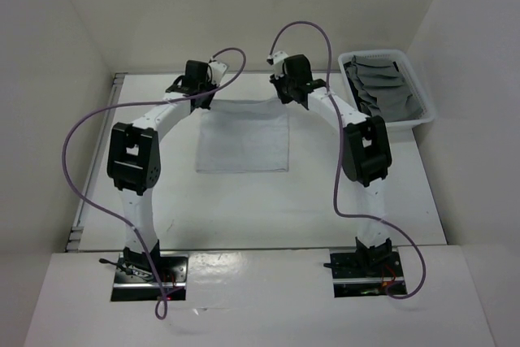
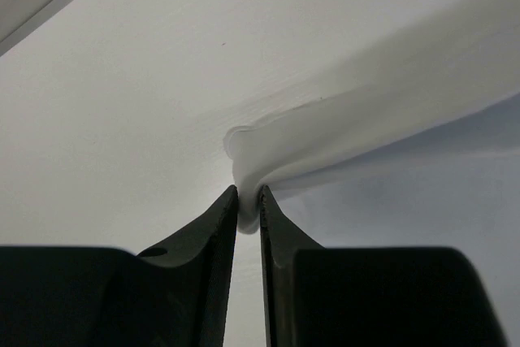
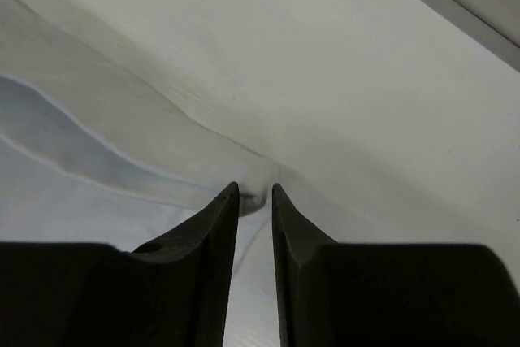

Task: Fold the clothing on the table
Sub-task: Flatten the skirt out

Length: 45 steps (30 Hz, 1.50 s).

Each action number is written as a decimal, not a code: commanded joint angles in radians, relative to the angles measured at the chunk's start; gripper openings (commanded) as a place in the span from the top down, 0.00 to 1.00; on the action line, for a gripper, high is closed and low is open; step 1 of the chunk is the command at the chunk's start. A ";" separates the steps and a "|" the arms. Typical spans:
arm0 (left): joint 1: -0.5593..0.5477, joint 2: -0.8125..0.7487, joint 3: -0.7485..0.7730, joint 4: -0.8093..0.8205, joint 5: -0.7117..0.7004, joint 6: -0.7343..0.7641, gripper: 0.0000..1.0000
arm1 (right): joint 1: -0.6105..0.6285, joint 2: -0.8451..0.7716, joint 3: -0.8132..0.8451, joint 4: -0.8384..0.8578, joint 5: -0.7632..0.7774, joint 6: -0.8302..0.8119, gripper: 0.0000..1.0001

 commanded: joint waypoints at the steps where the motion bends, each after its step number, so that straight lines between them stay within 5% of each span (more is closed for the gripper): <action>1: 0.010 0.050 0.060 0.063 -0.029 -0.025 0.76 | -0.005 0.052 0.096 0.018 0.046 0.024 0.71; 9: 0.047 0.161 0.247 0.031 -0.074 -0.097 0.66 | -0.039 0.196 0.315 -0.054 0.104 0.088 0.69; 23: 0.087 0.107 0.221 -0.071 0.044 -0.097 0.48 | -0.048 0.216 0.406 -0.135 0.210 0.082 0.63; 29: 0.087 -0.063 0.031 -0.158 0.074 -0.083 0.21 | 0.055 -0.032 0.081 -0.074 0.206 -0.051 0.38; 32: 0.087 -0.152 -0.073 -0.213 0.113 -0.093 0.12 | 0.125 -0.110 -0.077 -0.010 0.266 -0.099 0.37; 40: -0.003 -0.400 -0.411 -0.135 0.061 -0.034 0.06 | 0.147 -0.180 -0.205 -0.077 0.241 -0.065 0.37; 45: -0.016 -0.344 -0.420 -0.158 0.048 -0.071 0.06 | 0.156 -0.203 -0.277 -0.082 0.241 -0.065 0.37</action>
